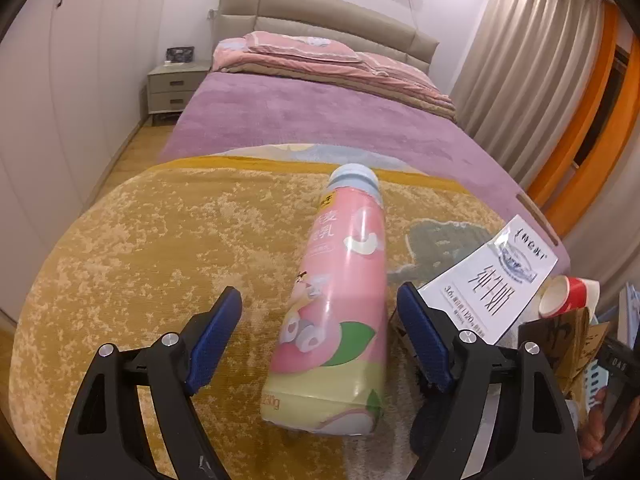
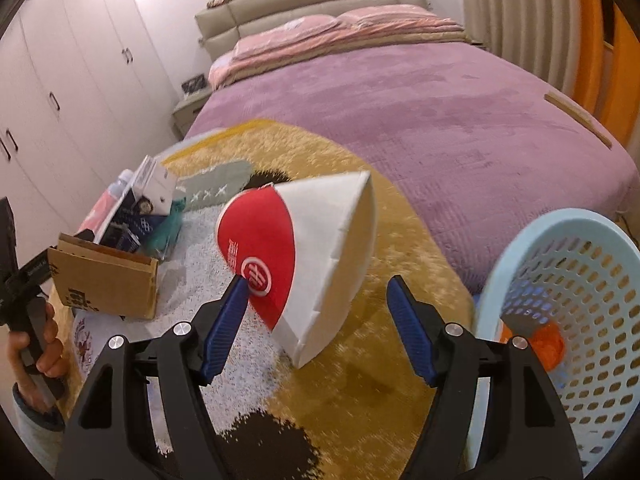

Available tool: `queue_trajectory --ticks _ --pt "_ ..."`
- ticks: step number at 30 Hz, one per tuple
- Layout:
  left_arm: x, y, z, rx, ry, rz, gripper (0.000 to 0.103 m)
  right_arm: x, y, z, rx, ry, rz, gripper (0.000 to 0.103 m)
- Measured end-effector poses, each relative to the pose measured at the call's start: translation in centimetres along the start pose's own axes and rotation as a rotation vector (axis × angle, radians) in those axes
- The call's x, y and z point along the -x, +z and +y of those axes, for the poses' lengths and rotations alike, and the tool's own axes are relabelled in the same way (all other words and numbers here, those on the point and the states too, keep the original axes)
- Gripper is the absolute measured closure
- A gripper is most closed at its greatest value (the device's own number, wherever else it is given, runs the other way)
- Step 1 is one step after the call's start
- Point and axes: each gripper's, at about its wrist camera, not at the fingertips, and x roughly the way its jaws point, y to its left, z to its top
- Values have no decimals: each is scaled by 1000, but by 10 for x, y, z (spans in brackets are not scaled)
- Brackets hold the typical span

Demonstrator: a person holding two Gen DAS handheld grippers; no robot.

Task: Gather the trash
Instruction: 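Grasp the pink drink bottle with the left tool while the right tool grasps the red-white paper cup, then carry the pink bottle and paper cup over the blue basket and open both tools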

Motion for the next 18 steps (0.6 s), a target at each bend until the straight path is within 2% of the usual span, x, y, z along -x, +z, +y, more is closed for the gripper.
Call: queue_trajectory --ticks 2,4,5,8,13,16,18 --pt "-2 0 -1 1 -1 7 25 0 3 4 16 5 -7 40" --pt "-4 -1 -4 -17 1 15 25 -1 4 9 35 16 -12 55" --pt "-4 -2 -8 -38 10 16 25 -1 4 11 44 25 -12 69" --pt "-6 -2 -17 -85 34 16 25 1 3 18 76 22 -27 82" --pt "-10 -1 -23 -114 72 25 26 11 -2 28 116 22 -82 83" --pt "-16 1 -21 -108 71 52 52 18 -6 32 135 27 -111 83" --pt "-17 2 -22 -106 75 54 53 23 -8 33 138 33 -126 83"
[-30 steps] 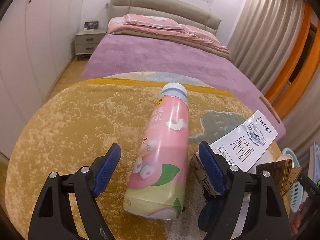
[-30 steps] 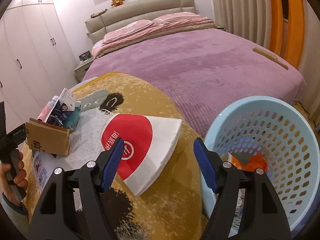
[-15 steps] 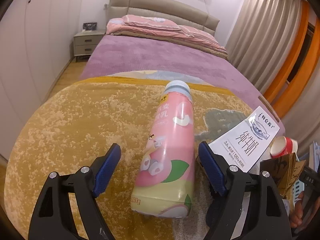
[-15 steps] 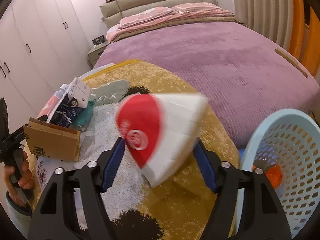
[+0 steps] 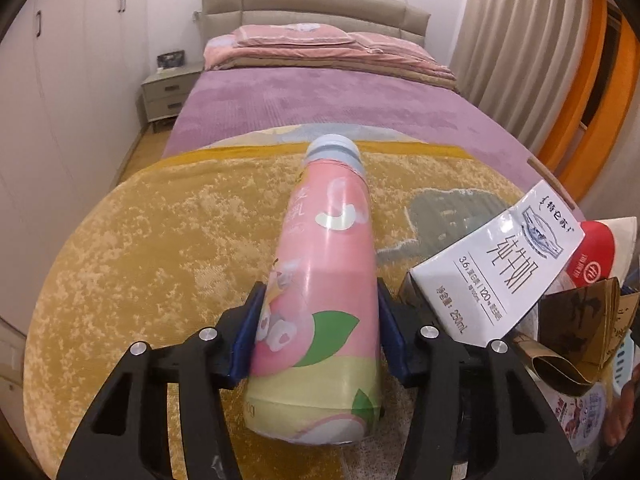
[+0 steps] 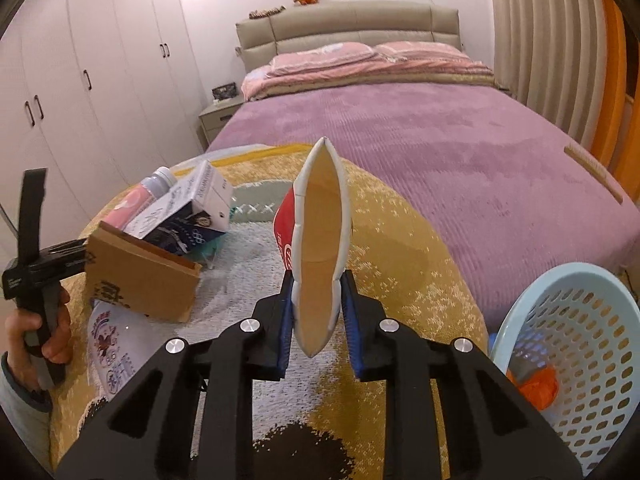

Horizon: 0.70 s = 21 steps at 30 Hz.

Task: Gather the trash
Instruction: 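Carry the pink bottle and paper cup over the blue basket and open both tools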

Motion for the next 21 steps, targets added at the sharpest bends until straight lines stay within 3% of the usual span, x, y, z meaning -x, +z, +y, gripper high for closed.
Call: queue_trajectory --ticks 4,11,21 --pt "7 -1 -3 -9 14 -32 54 12 -4 2 -6 18 -24 83" --pt "54 0 -6 24 -25 -166 55 45 -5 -2 0 -2 -85 84" --pt "113 -14 -46 -9 -80 -272 56 102 -10 -25 -51 -15 -166 84"
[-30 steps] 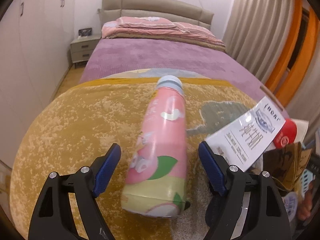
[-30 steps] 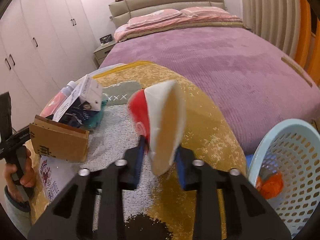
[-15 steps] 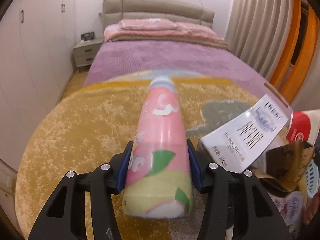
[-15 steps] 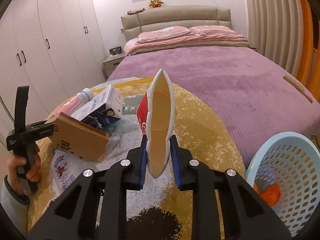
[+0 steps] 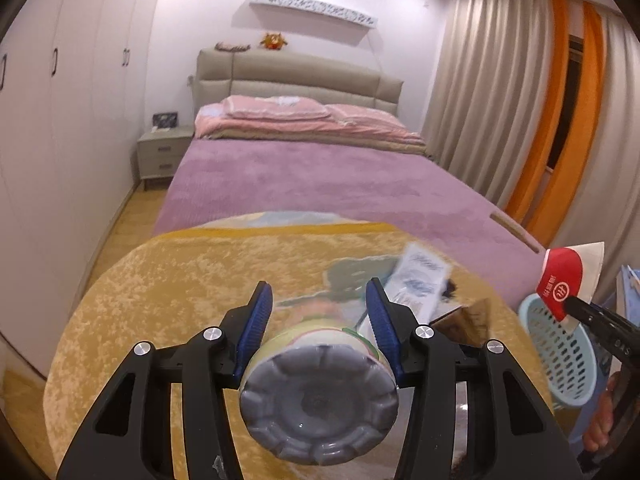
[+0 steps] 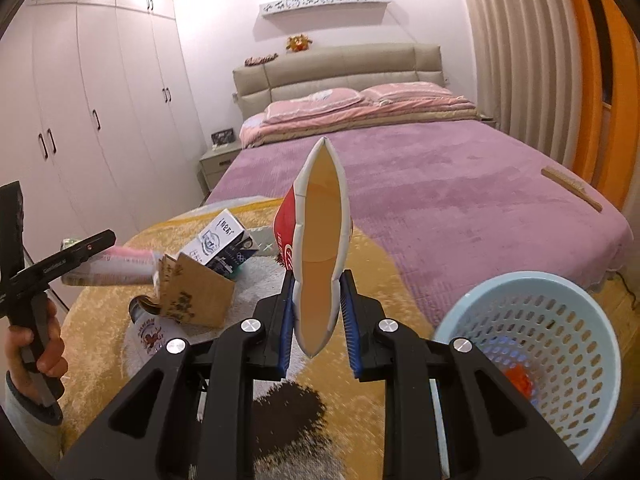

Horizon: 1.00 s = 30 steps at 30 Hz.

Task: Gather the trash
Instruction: 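Carry the pink bottle and paper cup over the blue basket and open both tools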

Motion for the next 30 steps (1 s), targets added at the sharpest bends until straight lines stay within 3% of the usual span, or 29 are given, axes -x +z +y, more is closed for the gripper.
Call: queue_trajectory --ticks 17,23,30 --pt "34 26 -68 -119 -26 -64 57 53 -8 -59 -97 -33 -63 84" --pt "48 37 -112 -178 -101 -95 57 70 -8 -85 -153 -71 -93 84" --pt "38 41 -189 -226 -244 -77 57 82 -16 -127 -248 -135 -79 84"
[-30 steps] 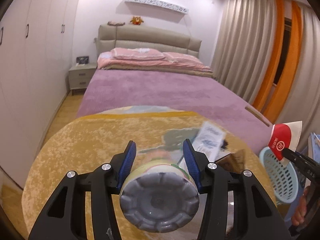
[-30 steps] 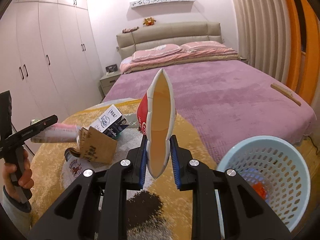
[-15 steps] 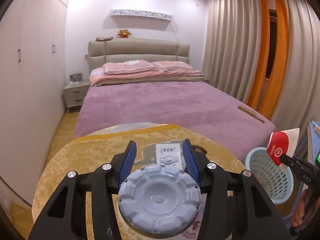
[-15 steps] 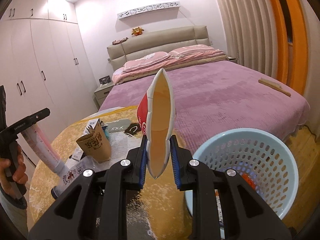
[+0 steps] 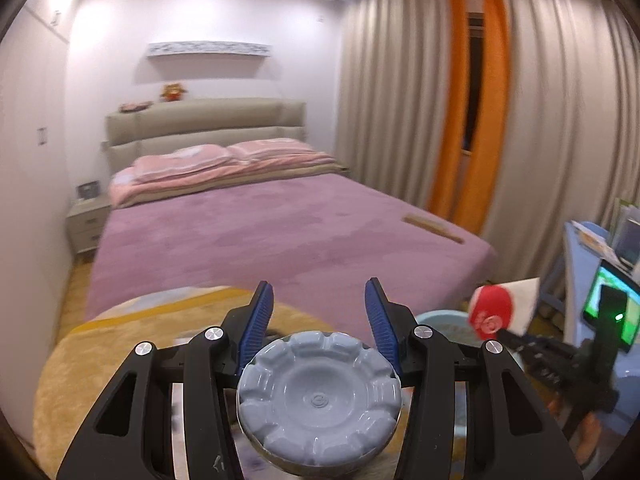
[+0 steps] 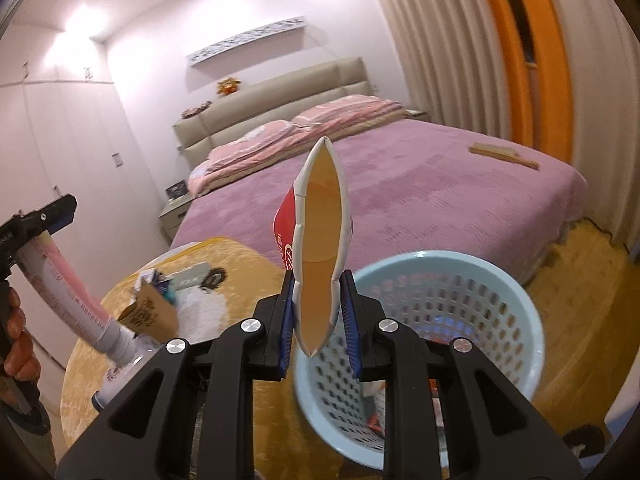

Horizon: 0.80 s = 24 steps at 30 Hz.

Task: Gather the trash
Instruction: 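Carry the pink bottle and paper cup over the blue basket and open both tools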

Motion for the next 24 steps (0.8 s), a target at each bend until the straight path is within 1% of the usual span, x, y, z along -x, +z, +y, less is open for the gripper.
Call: queue_trajectory --ticks 4,8,11,13,15,17,18,21,22,23,24 --pt "-24 3 -42 -2 -96 15 57 -2 -3 -22 -38 -40 25 84" --pt "-55 -1 -84 0 -184 57 57 -9 -8 -40 -64 -84 71 84" --pt "-74 -8 -106 -6 -222 88 57 -17 -14 -53 -84 -113 113 84" --pt "-94 -18 -122 -6 -237 126 57 -22 -19 -62 -103 -131 140 84" --pt "-110 -28 -127 10 -257 168 57 -28 -23 -70 -125 -145 168 83" --pt "-126 -39 -131 36 -273 206 57 -37 -28 -77 -153 -159 214 82" --pt "-139 -48 -134 53 -285 236 57 -40 -30 -80 -159 -163 229 81" --pt "-164 -69 -133 87 -307 318 58 -47 -33 -83 -175 -176 259 81" --pt "-167 -73 -131 97 -311 329 56 -49 -33 -84 -180 -170 267 81" --pt "-167 -76 -130 99 -312 333 54 -49 -33 -84 -183 -163 271 79" --pt "-167 -79 -128 96 -306 337 45 -50 -34 -84 -187 -158 275 68"
